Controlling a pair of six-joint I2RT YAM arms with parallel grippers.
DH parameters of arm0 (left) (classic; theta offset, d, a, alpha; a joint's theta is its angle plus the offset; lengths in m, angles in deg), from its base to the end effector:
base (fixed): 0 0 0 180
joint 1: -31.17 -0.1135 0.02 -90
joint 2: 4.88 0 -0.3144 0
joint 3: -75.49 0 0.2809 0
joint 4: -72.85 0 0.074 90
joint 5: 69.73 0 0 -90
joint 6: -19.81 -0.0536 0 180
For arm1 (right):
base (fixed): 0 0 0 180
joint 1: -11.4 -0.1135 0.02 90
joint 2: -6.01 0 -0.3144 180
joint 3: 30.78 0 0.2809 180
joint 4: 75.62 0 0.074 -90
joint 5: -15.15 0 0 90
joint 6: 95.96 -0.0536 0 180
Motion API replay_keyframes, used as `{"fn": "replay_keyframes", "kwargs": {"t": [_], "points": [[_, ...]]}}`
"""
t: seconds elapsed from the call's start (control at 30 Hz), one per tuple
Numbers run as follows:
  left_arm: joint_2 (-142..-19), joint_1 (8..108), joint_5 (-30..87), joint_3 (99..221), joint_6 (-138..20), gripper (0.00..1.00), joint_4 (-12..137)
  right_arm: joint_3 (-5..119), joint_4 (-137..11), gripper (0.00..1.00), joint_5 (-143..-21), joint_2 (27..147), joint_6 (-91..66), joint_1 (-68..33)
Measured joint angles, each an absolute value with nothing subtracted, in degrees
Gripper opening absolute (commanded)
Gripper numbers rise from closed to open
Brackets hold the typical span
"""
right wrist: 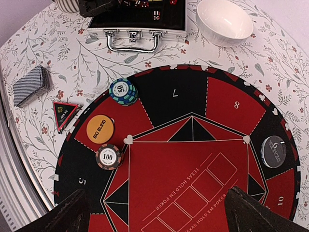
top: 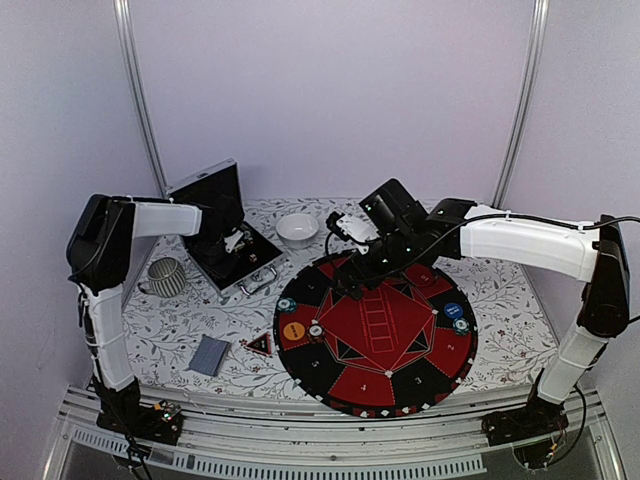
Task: Distribute texas hold em gaming equipment
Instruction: Pick up the pile of poker chips from the chip case, then pass from the left arm to the right
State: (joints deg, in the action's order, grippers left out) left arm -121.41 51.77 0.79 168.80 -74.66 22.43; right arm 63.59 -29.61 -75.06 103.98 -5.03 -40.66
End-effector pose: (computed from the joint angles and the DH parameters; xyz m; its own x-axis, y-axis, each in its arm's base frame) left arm 0.4309 -0.1429 0.1646 -0.8764 0.4079 -0.2559 0.3130 0.8864 0.3410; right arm 0.2621 0.3366 0.3100 -0.4554 -0.6105 -0.6479 -0.7976 0.6031 -0.0077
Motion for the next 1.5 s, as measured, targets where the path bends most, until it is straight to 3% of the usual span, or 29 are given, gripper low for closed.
{"fn": "replay_keyframes", "kwargs": {"t": [0.2,0.33,0.57,0.77,0.97,1.17,1.5], "points": [[-122.7,51.8,-0.4,169.0,-74.6,0.24,21.2,63.6,-29.4,0.99,-75.2,104.0,-5.0,-40.7],[-123.0,51.8,-0.8,169.2,-74.2,0.00,21.3,63.6,-29.1,0.99,-75.3,104.0,-5.0,-40.7],[-121.5,51.8,-0.7,169.4,-73.4,0.00,20.2,63.6,-28.9,0.99,-74.9,104.0,-5.1,-40.7],[-110.6,52.1,3.8,171.8,-71.0,0.00,18.2,63.6,-29.5,0.99,-73.0,101.8,-5.1,-40.7],[-96.9,53.2,21.6,172.7,-63.9,0.00,21.4,63.5,-34.6,0.99,-70.8,95.3,-3.3,-40.7],[-94.2,60.8,39.2,172.3,-55.3,0.00,27.1,62.8,-46.9,0.99,-71.2,92.4,3.0,-41.0],[-93.9,69.1,55.9,171.0,-46.7,0.00,33.6,43.8,-76.9,0.99,-75.3,90.6,28.7,-48.4]]}}
